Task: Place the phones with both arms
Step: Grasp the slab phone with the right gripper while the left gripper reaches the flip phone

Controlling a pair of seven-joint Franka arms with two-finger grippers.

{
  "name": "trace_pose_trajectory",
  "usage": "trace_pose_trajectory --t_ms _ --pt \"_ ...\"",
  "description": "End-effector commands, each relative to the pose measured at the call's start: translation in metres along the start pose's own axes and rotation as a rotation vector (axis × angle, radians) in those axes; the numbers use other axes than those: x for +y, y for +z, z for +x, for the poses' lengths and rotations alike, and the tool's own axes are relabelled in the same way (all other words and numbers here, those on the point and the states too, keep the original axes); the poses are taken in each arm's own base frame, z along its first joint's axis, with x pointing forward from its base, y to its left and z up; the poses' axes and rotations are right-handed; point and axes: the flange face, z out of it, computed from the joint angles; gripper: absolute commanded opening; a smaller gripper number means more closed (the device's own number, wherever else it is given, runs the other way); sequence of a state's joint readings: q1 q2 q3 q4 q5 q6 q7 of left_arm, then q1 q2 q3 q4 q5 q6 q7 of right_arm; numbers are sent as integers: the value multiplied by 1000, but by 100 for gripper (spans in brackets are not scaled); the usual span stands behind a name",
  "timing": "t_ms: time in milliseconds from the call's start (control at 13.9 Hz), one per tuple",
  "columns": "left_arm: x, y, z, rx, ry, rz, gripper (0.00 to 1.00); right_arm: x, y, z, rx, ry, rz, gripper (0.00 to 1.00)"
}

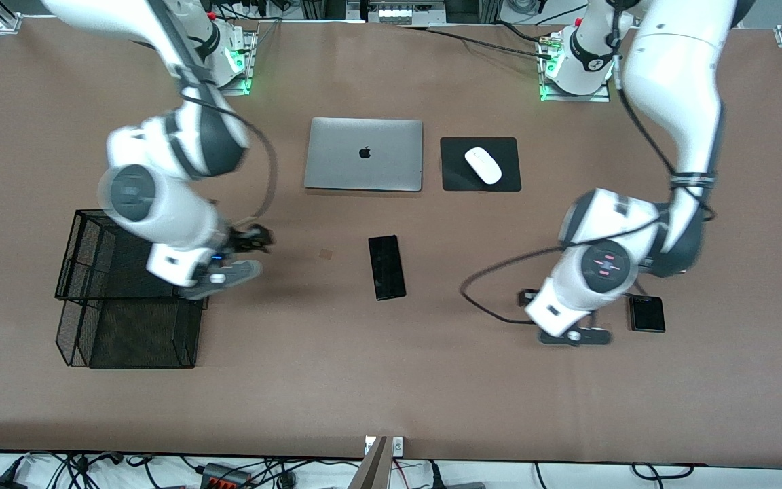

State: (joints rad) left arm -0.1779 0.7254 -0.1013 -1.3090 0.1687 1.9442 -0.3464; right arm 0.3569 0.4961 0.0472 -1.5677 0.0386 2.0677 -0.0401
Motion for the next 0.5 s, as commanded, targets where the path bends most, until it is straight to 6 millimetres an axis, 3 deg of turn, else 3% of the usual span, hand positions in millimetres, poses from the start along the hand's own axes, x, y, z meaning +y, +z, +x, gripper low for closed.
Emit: trace_pose_trajectory --t_ms 0,144,215,287,431 --pt "-40 -3 1 -23 -22 21 100 -56 37 31 76 -69 10 100" --pt "-70 3 7 -33 -44 18 100 -98 66 45 125 -34 22 100" --pt "-92 6 10 -38 -48 16 100 -128 80 49 152 -10 32 100" --pt "-100 9 11 -42 -43 16 100 -156 96 51 177 21 43 100" --pt "-128 20 16 -51 -61 11 100 -182 127 53 202 72 55 100"
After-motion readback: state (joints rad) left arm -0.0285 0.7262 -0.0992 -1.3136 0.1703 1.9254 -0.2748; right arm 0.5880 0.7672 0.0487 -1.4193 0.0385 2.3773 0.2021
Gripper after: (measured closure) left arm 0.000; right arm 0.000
